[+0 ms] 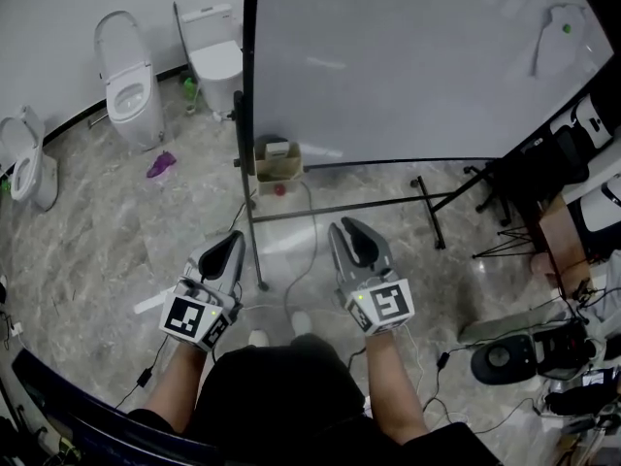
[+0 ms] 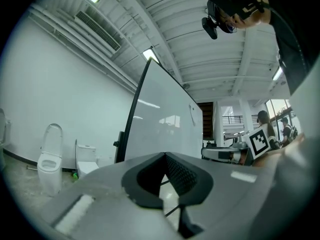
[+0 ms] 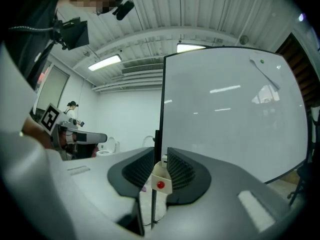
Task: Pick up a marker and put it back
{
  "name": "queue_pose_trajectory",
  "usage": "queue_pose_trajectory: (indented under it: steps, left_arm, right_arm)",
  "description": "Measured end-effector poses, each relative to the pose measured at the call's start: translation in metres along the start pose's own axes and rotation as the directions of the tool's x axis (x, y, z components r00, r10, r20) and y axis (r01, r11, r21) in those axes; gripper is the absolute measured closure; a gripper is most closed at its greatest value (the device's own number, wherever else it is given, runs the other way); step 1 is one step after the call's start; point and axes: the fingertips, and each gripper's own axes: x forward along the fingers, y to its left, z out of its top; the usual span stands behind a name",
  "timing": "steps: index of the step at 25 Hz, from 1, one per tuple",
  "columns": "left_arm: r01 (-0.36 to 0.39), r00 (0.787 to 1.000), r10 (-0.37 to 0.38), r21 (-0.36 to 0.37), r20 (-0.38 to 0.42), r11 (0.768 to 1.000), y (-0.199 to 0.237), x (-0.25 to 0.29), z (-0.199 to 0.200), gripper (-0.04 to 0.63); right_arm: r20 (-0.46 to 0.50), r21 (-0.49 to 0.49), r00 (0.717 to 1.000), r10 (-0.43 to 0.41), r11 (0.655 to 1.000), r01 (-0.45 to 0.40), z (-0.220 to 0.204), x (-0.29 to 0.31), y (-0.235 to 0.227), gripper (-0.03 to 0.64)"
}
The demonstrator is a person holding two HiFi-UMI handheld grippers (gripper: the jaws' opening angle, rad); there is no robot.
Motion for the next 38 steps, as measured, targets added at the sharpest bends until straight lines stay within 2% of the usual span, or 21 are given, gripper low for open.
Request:
queue_pose_trajectory:
  steps: [9,18,29,38]
  left_arm:
    - [0.026,1.000,-0.026,0.019,-0.005,0.999,-0.010,0.004,0.000,0.589]
    - [0.039,0.999,-0.039,0.022,-0.017,0.999,-0.020,0.018,-0.002,0.589]
    - [-0.007,1.000,0.007,0.029,0.000,1.000,-0.022,0.033,0.011,0.589]
    - [-0.028,1.000,0.028,0.026,-0.009,0.999,-0.022,0.036,0.006,0.589]
  right_arm:
    - [0.032,0.010,0.999,-0.011,1.000,0.011,0.020,-0.025,0.006,0.569]
    - [0.024,0.014,1.000,-0.008,1.000,0.007,0.025,-0.037,0.000,0.604]
    - [0.058,0.026,0.998,0.041,0.999,-0.042,0.043,-0.030,-0.012,0.607]
    - [0.038,0.031,0.998,0.053,0.998,-0.054,0.036,-0.026,-0.020,0.607]
